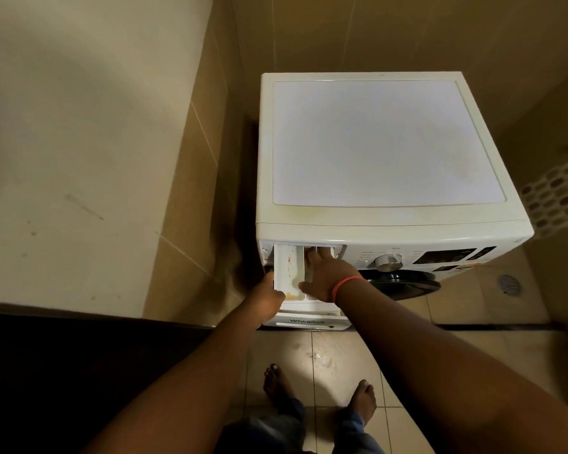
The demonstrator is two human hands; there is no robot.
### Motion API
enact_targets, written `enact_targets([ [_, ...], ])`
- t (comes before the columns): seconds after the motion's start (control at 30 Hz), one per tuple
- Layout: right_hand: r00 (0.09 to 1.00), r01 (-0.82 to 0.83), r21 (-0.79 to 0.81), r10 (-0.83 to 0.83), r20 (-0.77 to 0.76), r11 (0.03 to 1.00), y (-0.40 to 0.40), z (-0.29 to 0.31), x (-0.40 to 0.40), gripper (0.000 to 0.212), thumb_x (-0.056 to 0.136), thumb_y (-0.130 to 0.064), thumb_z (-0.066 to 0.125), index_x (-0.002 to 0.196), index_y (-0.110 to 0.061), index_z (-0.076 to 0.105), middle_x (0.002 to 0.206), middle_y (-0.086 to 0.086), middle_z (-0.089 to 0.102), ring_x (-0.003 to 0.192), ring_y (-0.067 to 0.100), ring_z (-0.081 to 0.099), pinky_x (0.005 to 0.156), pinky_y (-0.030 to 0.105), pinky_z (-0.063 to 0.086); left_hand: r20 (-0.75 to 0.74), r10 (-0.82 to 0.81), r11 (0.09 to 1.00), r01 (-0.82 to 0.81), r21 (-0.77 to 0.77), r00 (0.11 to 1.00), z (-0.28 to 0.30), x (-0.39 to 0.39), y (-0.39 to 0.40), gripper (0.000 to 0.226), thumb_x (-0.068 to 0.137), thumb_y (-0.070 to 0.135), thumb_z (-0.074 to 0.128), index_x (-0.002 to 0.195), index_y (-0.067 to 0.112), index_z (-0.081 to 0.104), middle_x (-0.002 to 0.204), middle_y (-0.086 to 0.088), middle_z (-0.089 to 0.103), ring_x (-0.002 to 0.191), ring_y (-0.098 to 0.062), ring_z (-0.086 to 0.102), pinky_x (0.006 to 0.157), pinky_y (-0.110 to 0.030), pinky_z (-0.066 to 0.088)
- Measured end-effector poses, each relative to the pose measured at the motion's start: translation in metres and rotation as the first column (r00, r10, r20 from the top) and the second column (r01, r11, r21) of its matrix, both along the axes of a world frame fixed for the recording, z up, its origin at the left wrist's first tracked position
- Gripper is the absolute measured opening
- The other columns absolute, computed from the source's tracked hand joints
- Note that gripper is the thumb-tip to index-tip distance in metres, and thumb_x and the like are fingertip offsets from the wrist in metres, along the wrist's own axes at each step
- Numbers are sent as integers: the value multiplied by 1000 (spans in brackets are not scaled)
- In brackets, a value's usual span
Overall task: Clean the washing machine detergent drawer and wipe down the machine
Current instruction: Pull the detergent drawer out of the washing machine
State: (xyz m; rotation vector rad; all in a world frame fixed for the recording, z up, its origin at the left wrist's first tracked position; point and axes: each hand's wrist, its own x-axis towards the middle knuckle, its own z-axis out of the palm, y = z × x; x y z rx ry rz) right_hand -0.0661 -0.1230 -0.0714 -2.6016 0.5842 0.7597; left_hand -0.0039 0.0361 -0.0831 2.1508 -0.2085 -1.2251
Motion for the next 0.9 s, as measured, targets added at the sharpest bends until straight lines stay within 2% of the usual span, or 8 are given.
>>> enact_targets([
  [0.13, 999, 4, -9, -4, 43, 1000, 6, -3, -6, 89, 78, -55, 57, 149, -21, 14, 153, 9, 14, 126, 36, 48, 98, 47, 47, -10, 24, 999, -24, -30, 1000, 3, -2, 2, 58, 97, 3, 43, 151, 20, 31, 143, -8, 50, 120, -34, 55, 90, -36, 51],
  [0.23, 999, 20, 6, -20, 33, 1000, 10, -2, -12, 91, 77, -54, 57, 150, -23, 11, 156, 8, 6, 125, 36, 50, 99, 47, 46, -20, 29, 999, -30, -43, 999, 6, -8, 7, 58, 96, 2, 43, 151, 20, 32, 142, -7, 52, 117, -31, 57, 75, -25, 50],
  [0.33, 1000, 27, 5, -27, 10, 1000, 20, -1, -23, 92, 78, -54, 56, 151, -23, 9, 160, 7, -3, 128, 38, 48, 100, 48, 46, -30, 34, 998, -35, -56, 999, 6, -20, 16, 59, 97, 1, 43, 151, 20, 32, 146, -7, 49, 122, -28, 54, 90, -31, 45],
  [0.43, 999, 48, 23, -48, 23, 999, 31, 1, -39, 92, 80, -55, 57, 152, -23, 8, 161, 4, -5, 128, 39, 48, 100, 48, 45, -25, 39, 998, -40, -53, 999, 7, -36, 27, 58, 98, 2, 43, 152, 21, 31, 149, -5, 47, 126, -25, 50, 93, -30, 43],
  [0.53, 996, 65, 22, -66, 64, 998, 40, 0, -59, 92, 82, -57, 58, 152, -26, 8, 162, 0, -6, 130, 38, 46, 101, 47, 46, -14, 63, 997, -63, -37, 998, 7, -52, 35, 58, 98, 5, 42, 151, 24, 31, 147, -4, 48, 124, -27, 53, 100, -38, 46],
  [0.67, 985, 68, 67, -78, 152, 995, 47, -2, -89, 90, 86, -54, 58, 153, -27, 5, 162, -3, -9, 136, 31, 41, 103, 44, 45, 25, 90, 996, -90, -11, 996, 8, -78, 43, 57, 97, 7, 43, 150, 25, 33, 145, -3, 51, 119, -27, 57, 98, -40, 49],
  [0.8, 922, 107, 191, -170, 348, 976, 47, 2, -129, 77, 94, -39, 54, 154, -27, 8, 163, -8, -5, 137, 21, 39, 104, 38, 45, 60, 123, 992, -123, -3, 991, 12, -111, 50, 58, 94, 6, 43, 149, 24, 34, 144, -5, 51, 121, -28, 54, 95, -36, 46],
  [0.9, 811, 244, 367, -396, 430, 898, 44, 11, -169, 69, 94, -25, 55, 152, -30, 18, 162, -8, 13, 140, 19, 35, 111, 34, 35, 78, 147, 989, -146, -24, 986, 22, -145, 51, 54, 96, 7, 44, 147, 26, 37, 145, -4, 50, 125, -26, 50, 96, -32, 43],
])
